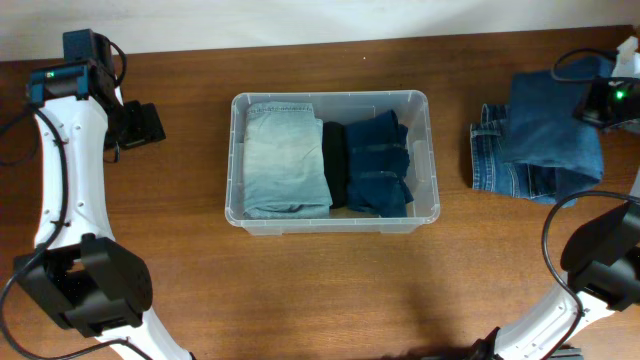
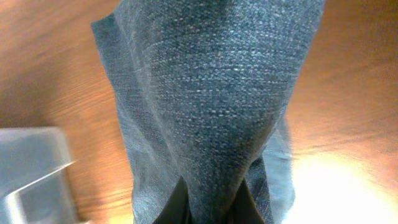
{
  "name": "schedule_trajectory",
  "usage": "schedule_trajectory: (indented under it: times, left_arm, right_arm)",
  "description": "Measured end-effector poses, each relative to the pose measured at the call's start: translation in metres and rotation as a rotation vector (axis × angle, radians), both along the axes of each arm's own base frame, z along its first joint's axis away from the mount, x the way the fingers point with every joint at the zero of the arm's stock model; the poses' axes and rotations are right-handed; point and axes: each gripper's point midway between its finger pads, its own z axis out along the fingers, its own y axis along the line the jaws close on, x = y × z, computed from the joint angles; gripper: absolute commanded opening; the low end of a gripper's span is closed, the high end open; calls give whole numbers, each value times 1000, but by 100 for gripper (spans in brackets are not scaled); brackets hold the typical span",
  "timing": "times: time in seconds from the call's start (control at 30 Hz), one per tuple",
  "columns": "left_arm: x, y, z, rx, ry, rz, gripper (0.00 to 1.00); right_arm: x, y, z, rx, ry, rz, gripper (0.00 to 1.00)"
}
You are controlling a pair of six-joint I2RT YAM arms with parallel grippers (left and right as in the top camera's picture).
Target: Pack container
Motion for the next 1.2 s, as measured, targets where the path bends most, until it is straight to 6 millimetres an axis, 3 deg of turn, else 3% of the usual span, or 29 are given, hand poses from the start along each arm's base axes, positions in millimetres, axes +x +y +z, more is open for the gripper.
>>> schedule_trajectory:
  times: [0.27, 0.6, 0.77, 1.0, 1.07, 1.13, 1.2]
  left_arm:
    - [0, 0, 0, 0, 0, 0, 99]
    - [0, 0, 0, 0, 0, 0, 99]
    - [0, 0, 0, 0, 0, 0, 99]
    - [0, 0, 0, 0, 0, 0, 99]
    - [0, 0, 0, 0, 0, 0, 99]
    - [0, 0, 0, 0, 0, 0, 99]
    - [0, 0, 0, 0, 0, 0, 99]
  right_arm:
    - [-11, -42, 0, -152, 54, -193, 4]
    - [-14, -54, -6, -308, 145, -245, 4]
    - [0, -40, -25, -370, 210, -192, 4]
    - [30, 11, -39, -427, 237, -53, 4]
    - [36, 28, -39, -432, 233, -13, 13]
    - [40, 43, -40, -433, 234, 22, 32]
    - [45, 55, -41, -418, 225, 45, 38]
